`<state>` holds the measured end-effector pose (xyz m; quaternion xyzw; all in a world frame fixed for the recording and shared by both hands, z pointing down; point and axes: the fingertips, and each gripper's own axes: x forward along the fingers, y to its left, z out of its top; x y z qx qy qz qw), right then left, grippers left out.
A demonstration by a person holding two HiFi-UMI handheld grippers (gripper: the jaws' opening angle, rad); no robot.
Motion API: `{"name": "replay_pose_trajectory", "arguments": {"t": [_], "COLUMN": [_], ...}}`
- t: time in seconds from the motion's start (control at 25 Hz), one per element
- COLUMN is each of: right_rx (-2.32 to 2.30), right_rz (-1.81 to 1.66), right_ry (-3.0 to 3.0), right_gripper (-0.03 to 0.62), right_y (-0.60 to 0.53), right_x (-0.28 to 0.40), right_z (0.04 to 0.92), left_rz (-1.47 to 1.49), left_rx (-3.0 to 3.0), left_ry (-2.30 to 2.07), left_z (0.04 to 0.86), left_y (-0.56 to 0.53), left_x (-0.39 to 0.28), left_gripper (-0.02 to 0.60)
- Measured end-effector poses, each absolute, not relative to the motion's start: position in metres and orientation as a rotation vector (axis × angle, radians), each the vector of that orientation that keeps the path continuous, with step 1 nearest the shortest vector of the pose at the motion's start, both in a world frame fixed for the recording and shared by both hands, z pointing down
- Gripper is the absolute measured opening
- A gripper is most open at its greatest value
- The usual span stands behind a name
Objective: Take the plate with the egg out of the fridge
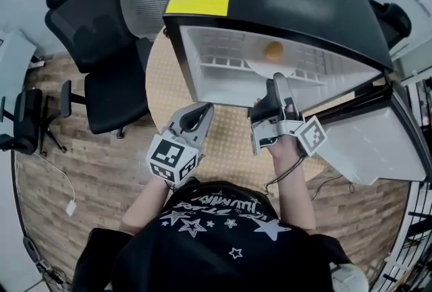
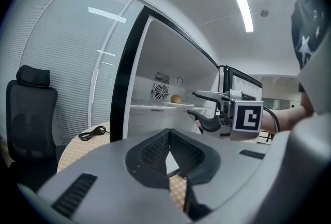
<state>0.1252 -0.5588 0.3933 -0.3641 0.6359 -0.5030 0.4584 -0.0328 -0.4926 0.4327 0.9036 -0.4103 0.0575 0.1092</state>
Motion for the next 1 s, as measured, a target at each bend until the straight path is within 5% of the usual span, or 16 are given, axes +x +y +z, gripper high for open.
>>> {"name": "replay_pose_trajectory", "arguments": {"t": [0.68, 0.84, 1.0], "right_rx": [-0.93, -1.026, -0.996], "right_rz": [-1.28, -1.316, -1.333], "right_ry": [1.516, 1.509, 1.42], "right_gripper": [0.214, 0.079, 0.051], "right_y": [-0.571, -0.572, -0.572], "right_x": [0.127, 0.129, 0.134], "right_z": [0.39, 0.405, 0.411], "left_rz": [0.161, 0.159, 0.153], "left_rx": [2.632, 2.63, 2.633], "left_ry": [-1.206, -1.222, -1.23], "left_z": [0.441, 0.439, 0.437], "left_y": [-0.493, -0.492, -0.491], "left_x": [-0.029, -0.033, -0.036], "left_gripper": [0.008, 0.008, 0.006]}}
